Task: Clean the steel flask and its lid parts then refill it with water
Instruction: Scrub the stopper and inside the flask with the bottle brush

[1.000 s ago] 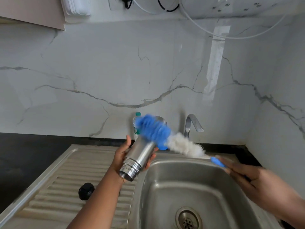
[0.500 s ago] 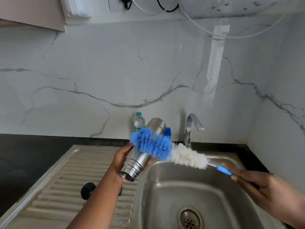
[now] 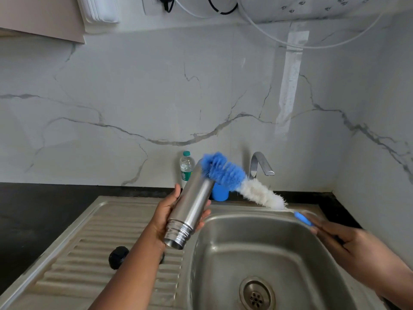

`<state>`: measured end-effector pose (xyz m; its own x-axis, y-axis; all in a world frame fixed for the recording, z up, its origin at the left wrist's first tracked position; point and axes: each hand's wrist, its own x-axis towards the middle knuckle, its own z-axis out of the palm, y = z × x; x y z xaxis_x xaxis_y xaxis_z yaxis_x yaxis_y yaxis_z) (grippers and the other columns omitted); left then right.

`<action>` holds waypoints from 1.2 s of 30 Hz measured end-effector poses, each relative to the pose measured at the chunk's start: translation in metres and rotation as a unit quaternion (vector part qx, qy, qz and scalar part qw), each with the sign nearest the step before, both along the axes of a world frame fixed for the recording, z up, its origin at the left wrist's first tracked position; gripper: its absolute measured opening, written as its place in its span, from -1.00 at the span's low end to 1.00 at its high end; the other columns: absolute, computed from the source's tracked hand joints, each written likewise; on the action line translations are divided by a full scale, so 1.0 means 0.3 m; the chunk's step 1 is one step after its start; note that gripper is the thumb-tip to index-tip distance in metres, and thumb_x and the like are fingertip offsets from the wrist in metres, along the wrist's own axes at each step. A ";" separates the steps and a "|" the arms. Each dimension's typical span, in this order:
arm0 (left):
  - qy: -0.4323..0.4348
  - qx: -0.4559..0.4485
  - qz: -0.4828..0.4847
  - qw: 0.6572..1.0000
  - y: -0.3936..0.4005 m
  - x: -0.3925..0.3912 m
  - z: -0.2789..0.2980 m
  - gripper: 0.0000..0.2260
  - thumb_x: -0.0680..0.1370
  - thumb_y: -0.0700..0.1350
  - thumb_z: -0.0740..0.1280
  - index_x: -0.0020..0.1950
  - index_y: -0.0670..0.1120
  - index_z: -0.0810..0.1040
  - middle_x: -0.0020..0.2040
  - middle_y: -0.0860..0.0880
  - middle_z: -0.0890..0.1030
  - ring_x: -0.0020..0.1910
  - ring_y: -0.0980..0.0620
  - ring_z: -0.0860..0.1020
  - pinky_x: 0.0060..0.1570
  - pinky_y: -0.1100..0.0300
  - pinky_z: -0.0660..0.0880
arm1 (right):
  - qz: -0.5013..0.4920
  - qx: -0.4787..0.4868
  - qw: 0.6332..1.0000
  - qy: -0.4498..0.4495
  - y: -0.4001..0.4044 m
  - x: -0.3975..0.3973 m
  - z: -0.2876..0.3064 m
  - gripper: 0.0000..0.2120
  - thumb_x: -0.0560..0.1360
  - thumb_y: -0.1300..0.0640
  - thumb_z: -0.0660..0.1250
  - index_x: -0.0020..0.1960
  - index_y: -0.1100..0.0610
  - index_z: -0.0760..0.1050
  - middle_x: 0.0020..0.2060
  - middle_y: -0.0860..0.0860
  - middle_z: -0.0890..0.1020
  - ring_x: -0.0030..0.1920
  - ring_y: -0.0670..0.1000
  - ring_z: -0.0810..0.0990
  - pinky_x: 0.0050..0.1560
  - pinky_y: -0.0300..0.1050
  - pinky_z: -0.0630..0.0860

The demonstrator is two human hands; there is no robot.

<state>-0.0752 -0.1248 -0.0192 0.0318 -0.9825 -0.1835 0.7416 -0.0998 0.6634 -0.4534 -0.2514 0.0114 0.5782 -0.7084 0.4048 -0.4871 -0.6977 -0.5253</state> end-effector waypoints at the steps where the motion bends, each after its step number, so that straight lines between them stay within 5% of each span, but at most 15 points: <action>1: -0.004 -0.004 -0.012 1.000 -0.002 -0.002 0.002 -0.16 0.22 0.12 0.65 0.34 -0.29 0.51 0.25 -0.28 0.55 0.10 -0.26 0.62 -0.06 -0.17 0.62 | 0.009 -0.002 1.000 -0.005 0.002 0.004 0.000 -0.64 0.39 -0.49 0.02 0.18 -0.62 0.29 -0.07 -0.29 0.68 -0.03 -0.32 0.61 -0.03 -0.29 0.57; 4: 0.022 -0.015 -0.022 0.999 -0.007 0.006 0.011 -0.25 0.34 0.10 0.59 0.37 -0.28 0.47 0.20 -0.35 0.56 0.10 -0.32 0.60 0.04 -0.27 0.58 | 0.051 -0.021 0.995 0.082 0.077 0.012 0.061 -0.61 0.43 -0.44 0.06 0.20 -0.50 0.41 -0.07 -0.61 0.50 -0.10 -0.53 0.51 -0.01 -0.57 0.43; 7: 0.015 -0.021 -0.039 0.999 -0.016 0.026 0.021 -0.12 0.34 0.22 0.55 0.46 -0.28 0.38 0.25 -0.35 0.53 0.19 -0.31 0.56 0.18 -0.21 0.52 | 0.074 -0.081 0.985 0.133 0.064 -0.015 0.041 -0.66 0.50 -0.18 0.16 0.26 -0.41 0.44 -0.26 -0.44 0.49 -0.42 -0.48 0.43 -0.26 -0.52 0.46; 9: 0.007 -0.038 -0.042 0.998 -0.007 0.023 0.012 -0.19 0.33 0.25 0.54 0.37 -0.27 0.50 0.22 -0.31 0.57 0.11 -0.25 0.61 0.07 -0.14 0.59 | 0.037 -0.063 0.994 0.087 0.037 -0.018 0.025 -0.67 0.53 -0.27 0.11 0.29 -0.49 0.33 -0.08 -0.44 0.61 -0.14 -0.40 0.60 -0.16 -0.32 0.58; 12: 0.007 -0.031 -0.026 0.999 -0.005 0.019 -0.007 -0.18 0.31 0.24 0.56 0.37 -0.28 0.49 0.24 -0.28 0.56 0.12 -0.21 0.61 0.00 -0.12 0.60 | 0.018 -0.033 0.999 0.000 -0.003 0.003 -0.011 -0.66 0.50 -0.23 0.19 0.23 -0.56 0.33 0.07 -0.44 0.58 0.14 -0.34 0.51 0.04 -0.23 0.56; 18: -0.020 -0.018 0.058 0.998 -0.020 -0.011 0.019 -0.36 0.15 0.19 0.64 -0.05 -0.29 0.65 -0.19 -0.26 0.65 -0.32 -0.20 0.66 -0.38 -0.05 0.64 | 0.061 -0.083 0.986 0.135 0.040 -0.013 0.003 -0.61 0.54 -0.25 0.09 0.37 -0.42 0.30 -0.12 -0.42 0.59 -0.21 -0.41 0.58 -0.26 -0.35 0.55; 20: -0.034 -0.023 0.052 0.998 -0.014 -0.010 0.018 -0.32 0.07 0.17 0.69 -0.02 -0.28 0.69 -0.10 -0.28 0.67 -0.21 -0.22 0.68 -0.28 -0.10 0.65 | 0.045 -0.065 0.992 0.099 0.026 -0.004 -0.004 -0.63 0.53 -0.28 0.10 0.33 -0.46 0.31 -0.05 -0.40 0.62 -0.05 -0.34 0.62 -0.18 -0.30 0.59; 23: -0.048 0.000 0.038 0.998 -0.018 0.004 0.000 -0.21 0.07 0.15 0.69 0.12 -0.32 0.65 0.06 -0.31 0.63 -0.04 -0.24 0.66 -0.18 -0.12 0.63 | 0.025 -0.032 0.999 -0.023 -0.013 0.018 -0.016 -0.68 0.49 -0.27 0.17 0.21 -0.58 0.31 0.06 -0.43 0.59 0.15 -0.37 0.48 0.07 -0.46 0.45; 26: -0.036 -0.014 0.029 0.999 -0.026 -0.002 0.007 -0.14 0.00 0.19 0.70 0.11 -0.32 0.65 0.03 -0.32 0.64 -0.09 -0.25 0.67 -0.22 -0.11 0.64 | 0.052 -0.036 0.998 0.030 0.019 0.022 0.004 -0.65 0.51 -0.31 0.13 0.28 -0.48 0.35 0.09 -0.45 0.57 0.15 -0.36 0.51 0.17 -0.47 0.40; 30: 0.001 -0.048 0.032 0.998 -0.011 0.016 0.025 -0.19 -0.08 0.15 0.72 0.02 -0.30 0.69 -0.04 -0.33 0.66 -0.18 -0.28 0.68 -0.33 -0.16 0.64 | 0.081 -0.076 0.990 0.083 0.075 0.030 -0.011 -0.67 0.59 -0.20 0.12 0.34 -0.36 0.38 0.12 -0.52 0.50 0.11 -0.40 0.52 0.13 -0.58 0.34; 33: -0.043 -0.041 0.028 0.998 0.014 0.043 0.016 -0.18 0.02 0.17 0.70 0.13 -0.26 0.67 0.08 -0.30 0.64 -0.02 -0.25 0.67 -0.20 -0.14 0.65 | -0.035 -0.067 0.997 -0.025 0.068 0.055 0.018 -0.66 0.50 -0.30 0.15 0.25 -0.56 0.28 0.06 -0.45 0.58 0.09 -0.32 0.55 0.01 -0.37 0.54; 36: -0.062 -0.045 0.025 0.997 0.042 0.059 0.022 -0.29 0.02 0.02 0.73 0.08 -0.26 0.68 0.07 -0.31 0.64 -0.02 -0.26 0.67 -0.09 -0.17 0.62 | -0.018 -0.069 0.996 0.057 0.105 0.073 0.024 -0.66 0.51 -0.32 0.11 0.28 -0.55 0.27 0.03 -0.53 0.54 0.03 -0.36 0.57 -0.08 -0.27 0.60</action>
<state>-0.0576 -0.1122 -0.0125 0.0989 -0.9913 -0.0872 0.6564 -0.0008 0.7544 -0.4316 -0.2198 0.0184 0.6007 -0.6720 0.4331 -0.5649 -0.7401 -0.3648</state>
